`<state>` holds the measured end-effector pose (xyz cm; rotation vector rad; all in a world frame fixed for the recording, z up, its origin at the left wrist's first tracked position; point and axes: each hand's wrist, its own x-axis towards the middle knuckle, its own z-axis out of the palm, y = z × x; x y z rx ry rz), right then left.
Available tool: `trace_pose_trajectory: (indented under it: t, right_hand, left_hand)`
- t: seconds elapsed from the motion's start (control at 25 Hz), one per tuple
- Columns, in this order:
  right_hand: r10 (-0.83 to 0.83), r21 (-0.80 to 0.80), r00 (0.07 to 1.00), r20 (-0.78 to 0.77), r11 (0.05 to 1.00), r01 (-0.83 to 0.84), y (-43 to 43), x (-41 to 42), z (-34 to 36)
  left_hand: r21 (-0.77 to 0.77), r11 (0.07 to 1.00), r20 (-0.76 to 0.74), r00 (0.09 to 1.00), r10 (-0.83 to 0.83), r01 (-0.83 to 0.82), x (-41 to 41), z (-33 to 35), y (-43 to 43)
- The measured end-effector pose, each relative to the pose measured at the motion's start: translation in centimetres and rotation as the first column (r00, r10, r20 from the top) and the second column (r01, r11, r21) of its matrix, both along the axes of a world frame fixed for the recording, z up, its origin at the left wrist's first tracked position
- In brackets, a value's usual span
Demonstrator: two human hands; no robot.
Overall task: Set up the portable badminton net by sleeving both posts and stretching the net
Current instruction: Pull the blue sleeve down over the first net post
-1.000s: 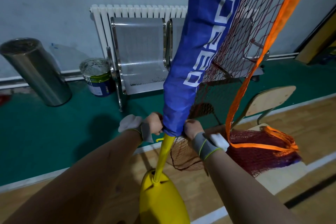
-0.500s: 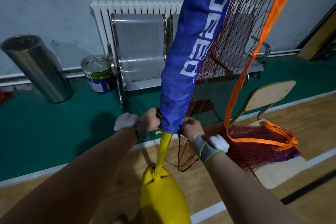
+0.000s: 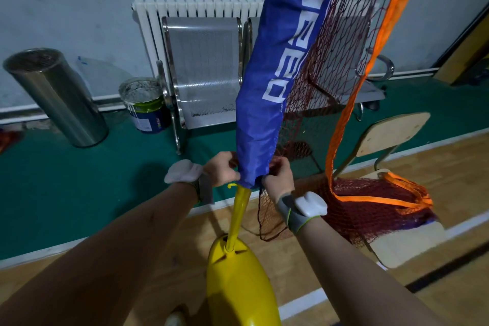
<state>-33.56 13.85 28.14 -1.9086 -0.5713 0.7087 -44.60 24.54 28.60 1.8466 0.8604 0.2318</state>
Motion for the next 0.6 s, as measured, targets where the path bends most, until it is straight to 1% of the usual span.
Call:
trace_pose_trajectory:
  t: [0.08,0.16,0.24,0.28,0.36,0.44,0.52,0.6]
  right_hand:
    - [0.04,-0.018,0.999,0.032,0.999,-0.04,0.0,-0.4,-0.1]
    - [0.034,-0.029,0.999,0.031,0.999,-0.033,-0.4,-0.3,-0.4]
    - [0.015,-0.046,1.0,0.013,0.999,-0.015,-1.0,0.1,-0.7]
    - [0.006,-0.055,1.0,0.01,0.998,-0.005,-1.4,0.3,-0.8]
    - [-0.019,-0.07,0.999,0.04,0.997,0.022,-2.4,1.2,-0.7]
    - [-0.04,-0.093,0.996,0.077,0.995,0.047,-3.0,1.9,-0.6]
    - [-0.075,-0.096,0.994,0.079,0.992,0.083,-3.4,2.6,-0.6]
    - [-0.062,-0.099,0.996,0.064,0.993,0.068,-3.1,2.8,-0.7]
  left_hand:
    - [-0.01,0.997,-0.079,0.994,-0.077,0.076,0.2,0.3,-0.5]
    - [0.048,0.993,-0.121,0.988,-0.1,0.106,0.4,0.1,-0.8]
    - [0.088,0.992,-0.13,0.989,-0.075,0.087,0.4,0.0,-0.9]
    - [0.078,0.994,-0.136,0.989,-0.063,0.074,0.4,0.1,-0.9]
    - [0.051,0.996,-0.168,0.983,-0.066,0.076,0.7,0.4,-1.1]
    - [0.058,0.995,-0.208,0.976,-0.066,0.079,0.7,0.6,-1.2]
    - [0.094,0.995,-0.239,0.971,-0.022,0.046,0.8,0.6,-1.7]
    - [0.118,0.993,-0.236,0.971,0.042,-0.015,0.5,0.2,-2.4]
